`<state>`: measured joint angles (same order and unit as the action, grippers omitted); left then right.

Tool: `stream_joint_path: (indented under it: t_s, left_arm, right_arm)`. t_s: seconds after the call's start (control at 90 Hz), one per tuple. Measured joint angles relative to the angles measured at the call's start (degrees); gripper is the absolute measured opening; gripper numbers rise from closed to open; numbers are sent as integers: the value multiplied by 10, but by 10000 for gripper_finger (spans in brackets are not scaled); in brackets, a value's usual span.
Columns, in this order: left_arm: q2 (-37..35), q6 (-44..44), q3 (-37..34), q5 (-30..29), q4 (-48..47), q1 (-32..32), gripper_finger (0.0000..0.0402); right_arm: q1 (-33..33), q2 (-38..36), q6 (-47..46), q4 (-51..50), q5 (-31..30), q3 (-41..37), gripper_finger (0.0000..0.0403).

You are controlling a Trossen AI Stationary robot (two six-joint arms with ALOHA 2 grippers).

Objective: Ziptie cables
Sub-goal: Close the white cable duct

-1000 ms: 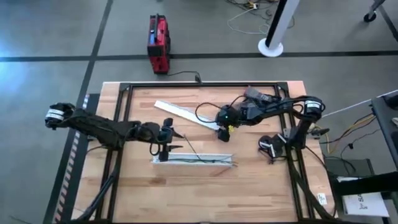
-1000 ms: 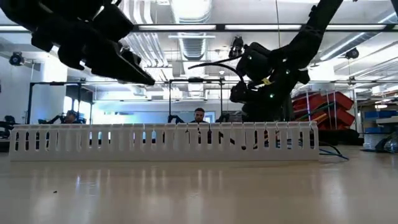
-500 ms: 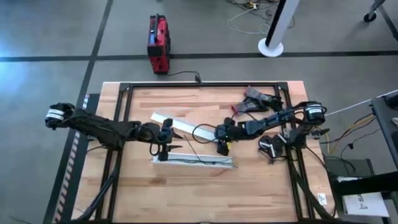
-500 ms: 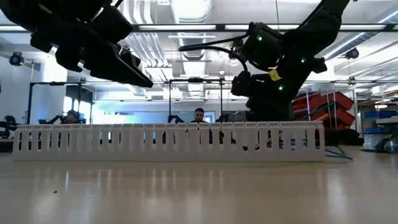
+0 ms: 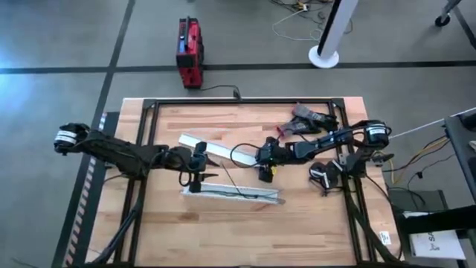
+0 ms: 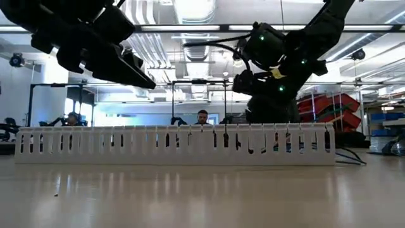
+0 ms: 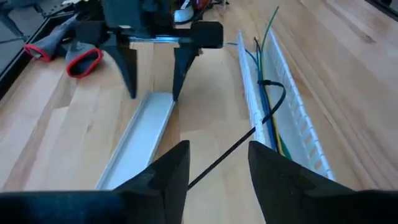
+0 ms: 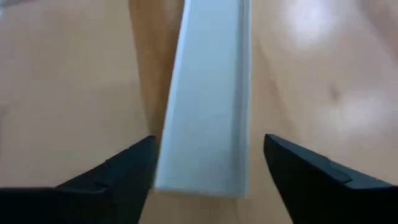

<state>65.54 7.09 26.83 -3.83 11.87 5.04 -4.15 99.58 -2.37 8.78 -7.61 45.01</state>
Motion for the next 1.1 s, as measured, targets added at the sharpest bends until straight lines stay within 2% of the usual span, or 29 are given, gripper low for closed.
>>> stream_joint_path:
  t_s: [0.122, 0.211, 0.289, 0.367, 0.5, 0.689, 0.867, 1.1]
  left_arm:
    - [0, 4, 0, 0, 7, 0, 160]
    - [0, 4, 0, 0, 8, 0, 167]
    - [0, 2, -1, 0, 12, 0, 172]
    - [0, -2, -4, 0, 15, 0, 176]
    - [0, 6, -17, 0, 29, 0, 177]
    - [-18, 33, -96, 0, 189, -12, 158]
    - [-27, -9, -186, -2, 313, -29, 135]
    - [-28, -76, -227, -124, 333, -33, 113]
  right_arm:
    - [-11, 14, 0, 71, 18, -5, 313]
    - [-23, 33, 3, 88, 19, -7, 310]
    - [-32, 62, -2, 131, 44, -4, 304]
    - [-38, 87, -9, 147, 61, 2, 299]
    - [-37, 112, -7, 155, 55, 21, 296]
    - [-37, 145, -9, 198, 39, 27, 294]
    - [-36, 181, -21, 263, 30, 27, 275]
    - [-37, 199, -16, 287, 25, 28, 241]
